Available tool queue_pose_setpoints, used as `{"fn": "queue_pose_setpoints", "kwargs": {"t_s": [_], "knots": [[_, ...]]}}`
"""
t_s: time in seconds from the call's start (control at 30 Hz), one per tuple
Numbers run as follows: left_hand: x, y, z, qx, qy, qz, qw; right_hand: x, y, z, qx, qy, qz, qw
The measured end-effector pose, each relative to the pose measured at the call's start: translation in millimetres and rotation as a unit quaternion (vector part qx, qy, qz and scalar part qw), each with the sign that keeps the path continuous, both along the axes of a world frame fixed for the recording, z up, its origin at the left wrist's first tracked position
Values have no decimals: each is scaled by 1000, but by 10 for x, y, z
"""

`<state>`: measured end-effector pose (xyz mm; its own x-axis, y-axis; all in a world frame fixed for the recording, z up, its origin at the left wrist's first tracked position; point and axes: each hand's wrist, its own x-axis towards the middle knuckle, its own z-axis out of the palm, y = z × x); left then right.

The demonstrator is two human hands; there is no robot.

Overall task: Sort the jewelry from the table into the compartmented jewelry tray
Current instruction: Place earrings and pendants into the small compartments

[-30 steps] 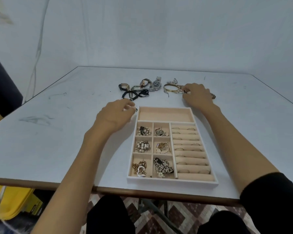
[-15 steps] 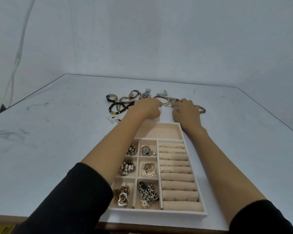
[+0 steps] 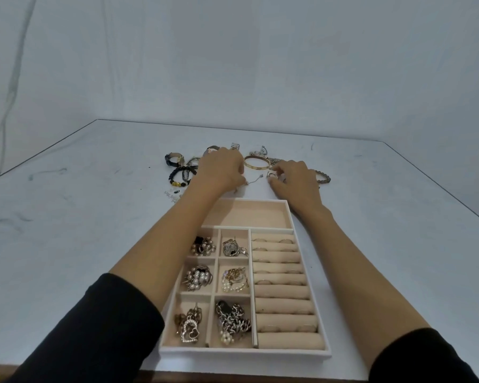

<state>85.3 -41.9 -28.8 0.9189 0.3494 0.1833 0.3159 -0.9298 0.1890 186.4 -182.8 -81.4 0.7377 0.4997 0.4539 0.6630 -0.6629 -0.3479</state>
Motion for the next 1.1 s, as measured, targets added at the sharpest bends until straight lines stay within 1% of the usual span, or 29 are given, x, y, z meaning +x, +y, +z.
{"fn": "queue_pose_setpoints", "kwargs": {"t_s": [0.2, 0.3, 0.43, 0.53, 0.67, 0.8, 0.97, 1.0, 1.1], "knots": [[32, 56, -68, -17, 6, 5, 1000, 31, 14, -4, -7, 1, -5, 1000], [12, 39, -52, 0, 8, 1, 1000, 20, 14, 4, -3, 6, -6, 1000], [-2, 37, -76, 27, 43, -14, 999, 10, 6, 8, 2, 12, -4, 1000], [-16, 78, -51, -22, 42, -22, 999, 2, 6, 10, 8, 13, -1, 1000], [-101, 169, 4, -130, -16, -38, 991, -7, 18, 27, -1, 10, 2, 1000], [-317, 221, 28, -240, -104, -36, 965, -27, 28, 38, -3, -2, 7, 1000], [-600, 206, 80, -369, -219, -43, 902, -58, 33, 51, 18, 13, 16, 1000], [-650, 205, 82, -390, -238, -44, 888, -67, 41, 58, 33, 24, 19, 999], [-773, 216, 80, -425, -288, -50, 857, -114, 66, 88, 118, 73, 32, 990]]}}
